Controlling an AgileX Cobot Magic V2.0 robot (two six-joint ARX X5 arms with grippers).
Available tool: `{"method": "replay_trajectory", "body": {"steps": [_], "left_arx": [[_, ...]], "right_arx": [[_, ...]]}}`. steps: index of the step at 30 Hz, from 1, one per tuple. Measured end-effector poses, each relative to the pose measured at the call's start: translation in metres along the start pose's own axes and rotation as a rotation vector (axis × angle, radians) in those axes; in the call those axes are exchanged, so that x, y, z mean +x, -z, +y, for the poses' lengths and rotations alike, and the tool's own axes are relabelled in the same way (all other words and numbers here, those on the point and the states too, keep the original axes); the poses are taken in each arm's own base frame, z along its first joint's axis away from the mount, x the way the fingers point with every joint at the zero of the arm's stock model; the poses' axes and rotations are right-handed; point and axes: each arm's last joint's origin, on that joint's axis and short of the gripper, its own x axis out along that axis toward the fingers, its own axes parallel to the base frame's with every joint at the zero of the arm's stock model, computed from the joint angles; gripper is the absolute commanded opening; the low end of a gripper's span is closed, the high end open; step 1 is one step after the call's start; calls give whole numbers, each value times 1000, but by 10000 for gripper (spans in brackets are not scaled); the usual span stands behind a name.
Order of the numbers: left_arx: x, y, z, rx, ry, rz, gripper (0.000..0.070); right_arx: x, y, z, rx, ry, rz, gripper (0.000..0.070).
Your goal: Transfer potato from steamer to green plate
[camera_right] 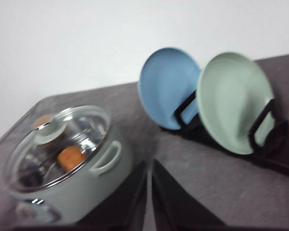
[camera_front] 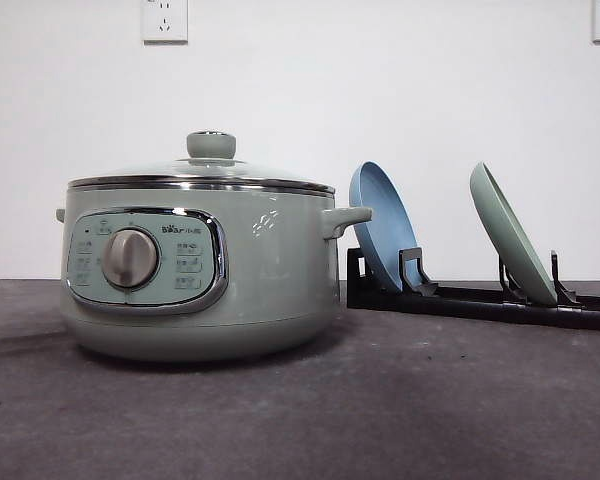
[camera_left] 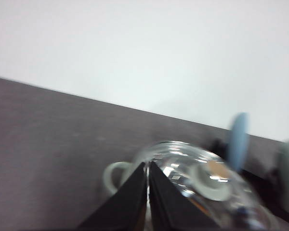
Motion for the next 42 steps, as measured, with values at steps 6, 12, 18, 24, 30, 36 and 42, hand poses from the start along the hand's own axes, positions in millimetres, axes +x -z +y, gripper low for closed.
{"method": "replay_trajectory", "body": {"steps": [6, 12, 18, 24, 30, 36, 42], "left_arx": [[10, -25, -21, 39, 138, 129, 1], [16, -39, -35, 97, 240, 248, 1], [28, -45, -44, 172, 335, 363, 1], [39, -40, -47, 193, 386, 415, 1], [44, -38, -47, 193, 386, 429, 2], [44, -38, -47, 193, 386, 429, 82], [44, -38, -47, 193, 386, 429, 507]], "right_arx": [[1, -29, 11, -40, -60, 82, 6], [6, -43, 19, -114, -126, 141, 6], [17, -45, 22, -165, -236, 221, 6], [30, -43, 19, -191, -263, 274, 6], [32, -43, 19, -211, -265, 277, 6], [32, -43, 19, -213, -265, 276, 12], [32, -43, 19, -217, -266, 276, 495]]}}
